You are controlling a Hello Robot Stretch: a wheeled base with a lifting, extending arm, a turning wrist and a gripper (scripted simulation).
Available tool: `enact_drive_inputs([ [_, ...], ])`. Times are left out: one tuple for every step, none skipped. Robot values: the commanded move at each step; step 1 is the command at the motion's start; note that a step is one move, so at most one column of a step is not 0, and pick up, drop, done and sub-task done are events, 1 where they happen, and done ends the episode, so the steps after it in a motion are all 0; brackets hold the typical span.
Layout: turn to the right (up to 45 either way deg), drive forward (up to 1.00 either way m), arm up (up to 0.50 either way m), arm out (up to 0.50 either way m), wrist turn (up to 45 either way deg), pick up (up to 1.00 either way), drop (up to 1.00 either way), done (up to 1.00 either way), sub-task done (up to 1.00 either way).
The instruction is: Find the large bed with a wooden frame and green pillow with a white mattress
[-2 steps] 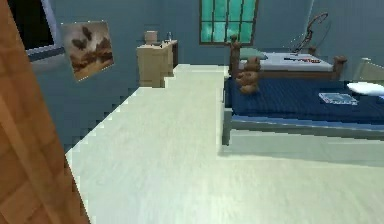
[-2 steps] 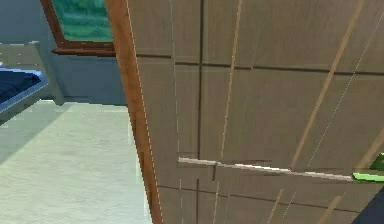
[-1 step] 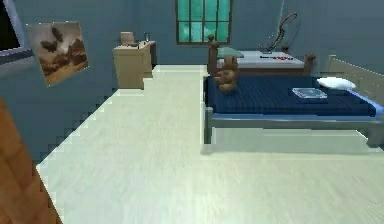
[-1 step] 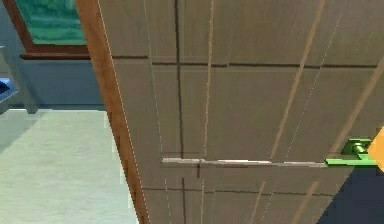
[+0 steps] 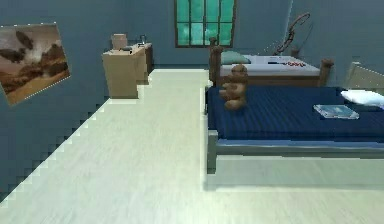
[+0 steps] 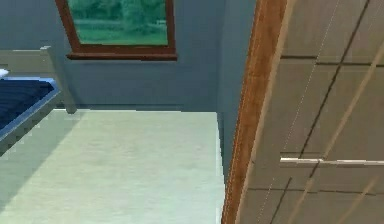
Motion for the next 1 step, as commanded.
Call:
enact_drive_inputs([
  [-6.0,0.00,0.00,0.00,0.0,0.00,0.00,0.00,0.00],
])
